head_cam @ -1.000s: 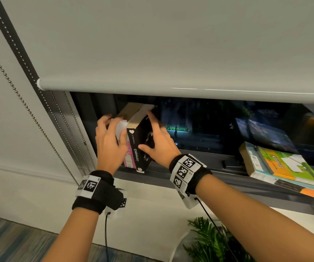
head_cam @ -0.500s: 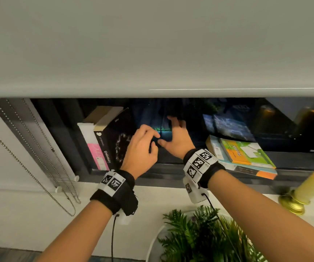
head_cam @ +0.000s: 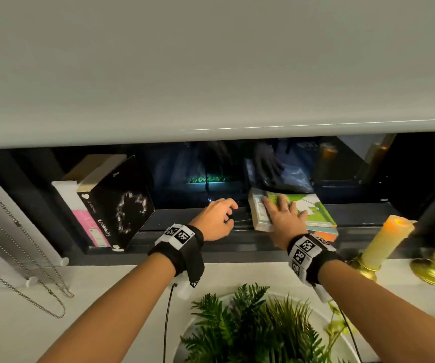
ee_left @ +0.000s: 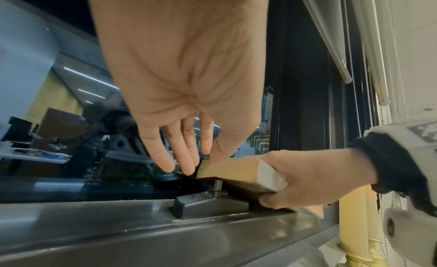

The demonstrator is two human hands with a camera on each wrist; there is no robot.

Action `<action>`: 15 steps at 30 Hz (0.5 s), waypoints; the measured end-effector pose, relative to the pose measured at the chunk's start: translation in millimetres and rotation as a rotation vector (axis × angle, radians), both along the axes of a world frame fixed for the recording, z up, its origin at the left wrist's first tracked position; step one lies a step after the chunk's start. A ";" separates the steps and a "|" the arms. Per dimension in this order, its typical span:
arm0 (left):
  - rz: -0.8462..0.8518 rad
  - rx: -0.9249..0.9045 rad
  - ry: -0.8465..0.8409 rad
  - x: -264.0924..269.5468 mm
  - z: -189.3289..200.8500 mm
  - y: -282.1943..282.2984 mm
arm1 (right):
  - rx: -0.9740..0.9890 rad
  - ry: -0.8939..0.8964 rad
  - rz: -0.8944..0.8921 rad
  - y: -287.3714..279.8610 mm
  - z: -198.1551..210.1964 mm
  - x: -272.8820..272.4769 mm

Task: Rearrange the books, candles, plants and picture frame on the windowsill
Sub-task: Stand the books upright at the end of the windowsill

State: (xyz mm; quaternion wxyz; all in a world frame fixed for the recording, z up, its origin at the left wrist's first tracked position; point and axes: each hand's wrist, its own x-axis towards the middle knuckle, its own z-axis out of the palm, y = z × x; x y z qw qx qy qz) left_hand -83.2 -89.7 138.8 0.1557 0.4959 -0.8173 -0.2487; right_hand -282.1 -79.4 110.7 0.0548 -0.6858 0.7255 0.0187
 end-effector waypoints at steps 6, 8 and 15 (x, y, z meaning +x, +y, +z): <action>0.049 -0.009 0.053 8.1 -2.5 -0.7 | -0.152 0.009 0.020 -3.1 10.8 -0.6; 0.085 -0.032 0.099 14.2 0.3 -1.0 | -0.223 -0.054 0.025 -0.2 21.0 5.5; 0.225 -0.034 0.338 18.2 30.2 1.1 | -0.373 -0.333 0.220 9.1 77.2 60.6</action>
